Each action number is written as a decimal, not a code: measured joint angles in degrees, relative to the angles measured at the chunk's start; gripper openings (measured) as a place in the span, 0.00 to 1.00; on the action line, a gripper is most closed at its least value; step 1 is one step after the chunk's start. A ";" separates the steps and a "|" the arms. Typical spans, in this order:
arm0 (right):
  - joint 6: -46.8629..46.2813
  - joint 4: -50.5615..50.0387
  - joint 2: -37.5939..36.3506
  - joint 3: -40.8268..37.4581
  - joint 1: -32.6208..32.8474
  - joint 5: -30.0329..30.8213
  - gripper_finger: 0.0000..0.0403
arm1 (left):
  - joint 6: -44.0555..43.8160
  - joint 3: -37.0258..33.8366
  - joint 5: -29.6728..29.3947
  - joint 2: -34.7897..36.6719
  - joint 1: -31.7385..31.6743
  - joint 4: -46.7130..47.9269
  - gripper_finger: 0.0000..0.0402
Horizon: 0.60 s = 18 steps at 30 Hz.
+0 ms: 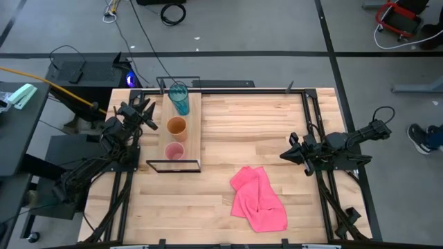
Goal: Stack small to large cups/mugs on shelf
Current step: Return to Home Position
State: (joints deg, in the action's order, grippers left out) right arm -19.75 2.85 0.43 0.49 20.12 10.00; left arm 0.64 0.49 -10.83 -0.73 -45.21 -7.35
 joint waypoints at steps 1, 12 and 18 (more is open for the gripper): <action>0.00 0.02 0.00 0.00 0.00 0.00 0.03 | 0.00 0.00 0.00 0.00 0.00 0.00 0.37; -0.01 0.02 0.00 0.00 0.00 0.00 0.03 | 0.00 -0.02 0.00 0.00 0.00 0.00 0.34; -0.02 0.02 0.00 0.00 0.00 0.00 0.03 | 0.00 -0.02 0.00 0.00 0.00 0.00 0.35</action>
State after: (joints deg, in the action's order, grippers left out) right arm -19.77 2.87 0.43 0.49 20.12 10.00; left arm 0.64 0.47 -10.83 -0.73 -45.21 -7.35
